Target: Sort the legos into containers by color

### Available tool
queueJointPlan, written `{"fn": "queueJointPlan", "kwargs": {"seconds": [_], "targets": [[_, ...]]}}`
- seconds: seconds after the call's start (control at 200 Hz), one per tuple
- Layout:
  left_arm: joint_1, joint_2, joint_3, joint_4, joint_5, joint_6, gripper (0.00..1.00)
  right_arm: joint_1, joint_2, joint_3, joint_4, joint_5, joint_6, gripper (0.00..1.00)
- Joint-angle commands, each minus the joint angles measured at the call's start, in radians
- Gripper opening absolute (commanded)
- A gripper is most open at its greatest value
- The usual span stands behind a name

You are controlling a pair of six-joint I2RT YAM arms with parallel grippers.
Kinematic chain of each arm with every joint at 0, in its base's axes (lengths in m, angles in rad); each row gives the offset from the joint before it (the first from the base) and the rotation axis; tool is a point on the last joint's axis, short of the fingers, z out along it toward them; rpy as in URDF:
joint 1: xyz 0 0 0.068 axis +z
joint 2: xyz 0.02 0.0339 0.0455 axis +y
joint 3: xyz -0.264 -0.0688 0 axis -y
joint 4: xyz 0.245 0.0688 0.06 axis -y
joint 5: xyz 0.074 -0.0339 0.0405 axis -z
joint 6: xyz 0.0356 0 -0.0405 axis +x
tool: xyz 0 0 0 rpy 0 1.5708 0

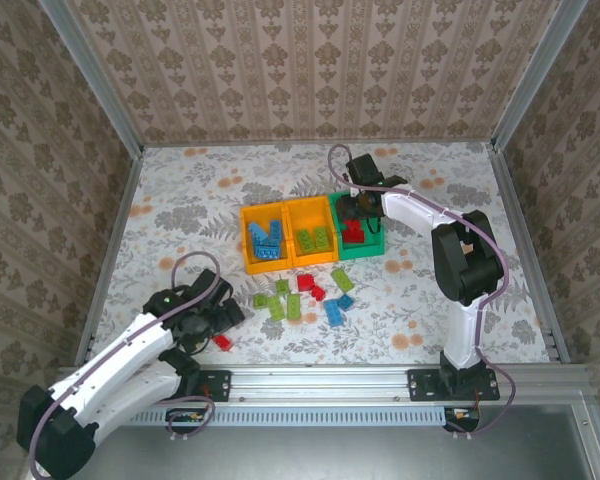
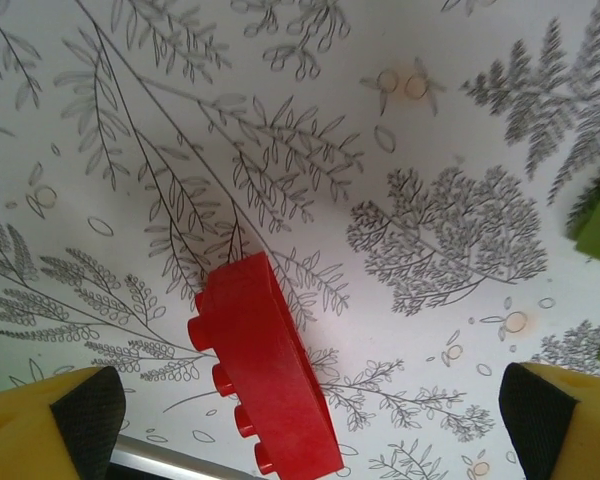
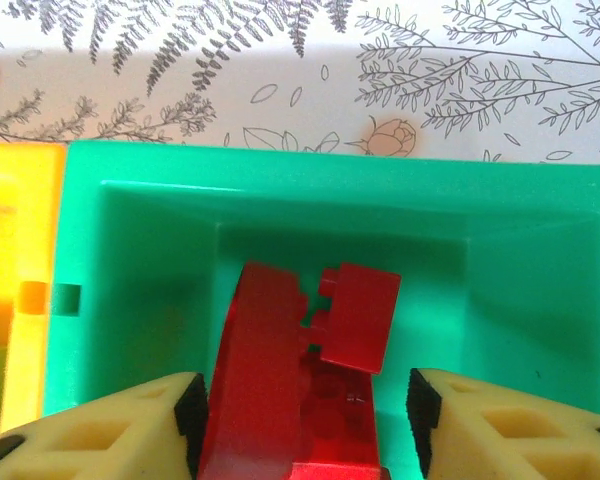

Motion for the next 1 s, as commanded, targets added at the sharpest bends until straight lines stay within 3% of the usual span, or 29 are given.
{"fn": "queueJointPlan", "kwargs": {"seconds": [0.0,0.24,0.355,0.54,0.77,0.995], "targets": [[-0.026,0.020,-0.037,0.037,0.021,-0.067,1.00,-0.003,-0.032,-0.013,0.008,-0.026,0.022,0.64],[-0.079,0.046,-0.064,0.119,-0.017,-0.102,0.82,-0.002,-0.136,-0.078,0.041,-0.032,0.046,0.72],[-0.080,0.076,-0.077,0.148,-0.016,-0.097,0.79,-0.003,-0.189,-0.109,0.050,-0.032,0.052,0.73],[-0.080,0.082,-0.108,0.199,-0.011,-0.095,0.53,-0.005,-0.278,-0.167,0.055,0.005,0.042,0.75],[-0.080,0.096,-0.126,0.222,-0.001,-0.067,0.50,-0.020,-0.340,-0.214,0.061,0.021,0.043,0.76],[-0.081,0.129,-0.113,0.265,-0.005,-0.037,0.25,-0.027,-0.376,-0.255,0.059,0.029,0.046,0.76]]}}
